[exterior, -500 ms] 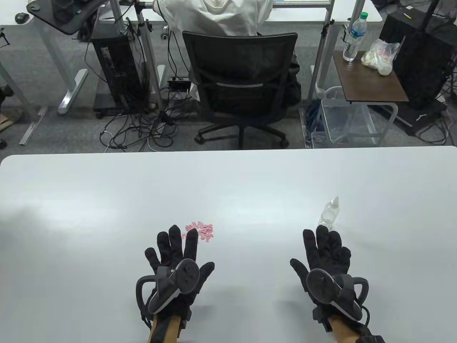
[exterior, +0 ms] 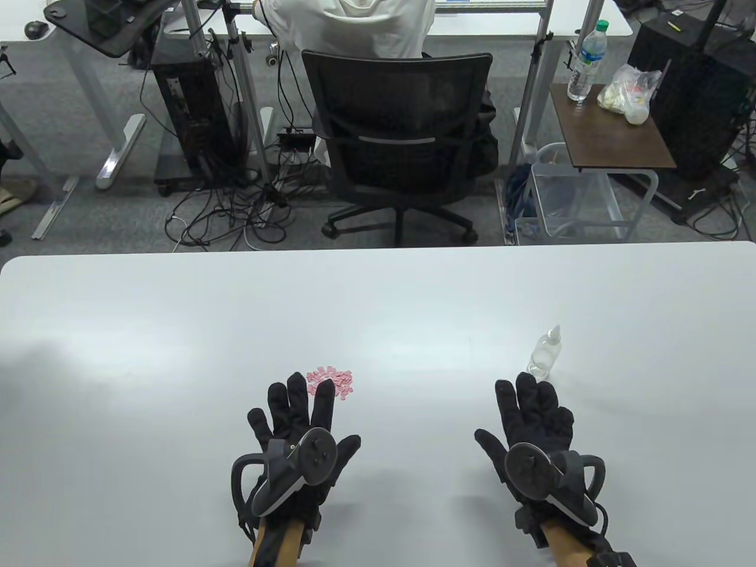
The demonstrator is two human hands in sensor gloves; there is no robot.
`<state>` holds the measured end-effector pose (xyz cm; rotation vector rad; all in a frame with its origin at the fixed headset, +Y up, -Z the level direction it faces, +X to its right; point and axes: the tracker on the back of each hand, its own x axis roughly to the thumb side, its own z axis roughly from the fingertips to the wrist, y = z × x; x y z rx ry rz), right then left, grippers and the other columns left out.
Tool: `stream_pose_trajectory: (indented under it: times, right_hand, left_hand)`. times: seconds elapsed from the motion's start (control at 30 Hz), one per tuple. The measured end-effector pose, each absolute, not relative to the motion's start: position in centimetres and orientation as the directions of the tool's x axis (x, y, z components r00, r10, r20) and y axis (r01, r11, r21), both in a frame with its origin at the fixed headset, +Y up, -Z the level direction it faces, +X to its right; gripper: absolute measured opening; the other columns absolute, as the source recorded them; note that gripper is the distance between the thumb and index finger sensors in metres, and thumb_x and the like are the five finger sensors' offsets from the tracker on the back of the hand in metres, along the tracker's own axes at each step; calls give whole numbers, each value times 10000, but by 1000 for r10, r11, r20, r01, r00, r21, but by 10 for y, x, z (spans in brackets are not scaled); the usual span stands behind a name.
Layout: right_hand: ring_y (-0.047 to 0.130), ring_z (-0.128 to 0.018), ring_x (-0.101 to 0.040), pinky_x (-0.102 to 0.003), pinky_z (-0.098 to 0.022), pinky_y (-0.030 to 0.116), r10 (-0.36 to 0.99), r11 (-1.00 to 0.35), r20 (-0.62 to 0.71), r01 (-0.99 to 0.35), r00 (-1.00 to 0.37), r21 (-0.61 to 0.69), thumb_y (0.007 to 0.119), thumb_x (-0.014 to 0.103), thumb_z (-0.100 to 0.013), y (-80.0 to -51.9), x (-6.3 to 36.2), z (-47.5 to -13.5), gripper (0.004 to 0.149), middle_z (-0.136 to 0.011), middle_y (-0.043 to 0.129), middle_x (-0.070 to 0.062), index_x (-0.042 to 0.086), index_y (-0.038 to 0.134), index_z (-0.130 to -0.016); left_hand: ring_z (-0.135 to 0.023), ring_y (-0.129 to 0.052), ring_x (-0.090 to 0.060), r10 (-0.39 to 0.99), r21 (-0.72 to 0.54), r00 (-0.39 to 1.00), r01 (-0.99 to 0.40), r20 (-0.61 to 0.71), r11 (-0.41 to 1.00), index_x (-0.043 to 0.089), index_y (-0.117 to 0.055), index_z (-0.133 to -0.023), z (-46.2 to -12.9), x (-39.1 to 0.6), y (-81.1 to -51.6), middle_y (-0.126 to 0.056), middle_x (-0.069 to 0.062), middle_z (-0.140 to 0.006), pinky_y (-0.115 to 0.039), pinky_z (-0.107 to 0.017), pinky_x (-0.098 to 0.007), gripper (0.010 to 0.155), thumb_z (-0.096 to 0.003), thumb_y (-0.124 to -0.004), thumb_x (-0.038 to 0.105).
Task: Squeeze empty conical bottle to blow paper scraps with air puff
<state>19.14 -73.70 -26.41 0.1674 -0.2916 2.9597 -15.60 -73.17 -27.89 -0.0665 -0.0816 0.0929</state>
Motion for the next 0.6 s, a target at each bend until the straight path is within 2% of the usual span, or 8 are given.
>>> stream_pose_trajectory:
  times: [0.4, 0.6]
  right_hand:
    - [304, -1095, -517, -729, -707, 382, 144, -973, 134, -165, -980, -161, 628, 580, -584, -739, 189, -261, 808, -1248, 289, -208, 182, 307, -1211]
    - [400, -1105, -493, -688, -729, 466, 249, -944, 124, -269, -961, -192, 658, 570, -575, -727, 200, -263, 829, -1243, 369, -204, 127, 348, -1204]
  left_hand:
    - [-1108, 77, -394, 91, -73, 992, -84, 92, 994, 348, -80, -1202, -280, -154, -733, 53, -116, -1245, -93, -773, -682, 918, -539, -576, 743]
    - [-1108, 75, -394, 91, -65, 992, -85, 84, 994, 347, -84, -1202, -280, -155, -733, 50, -113, -1245, -94, -773, -682, 915, -541, -584, 736]
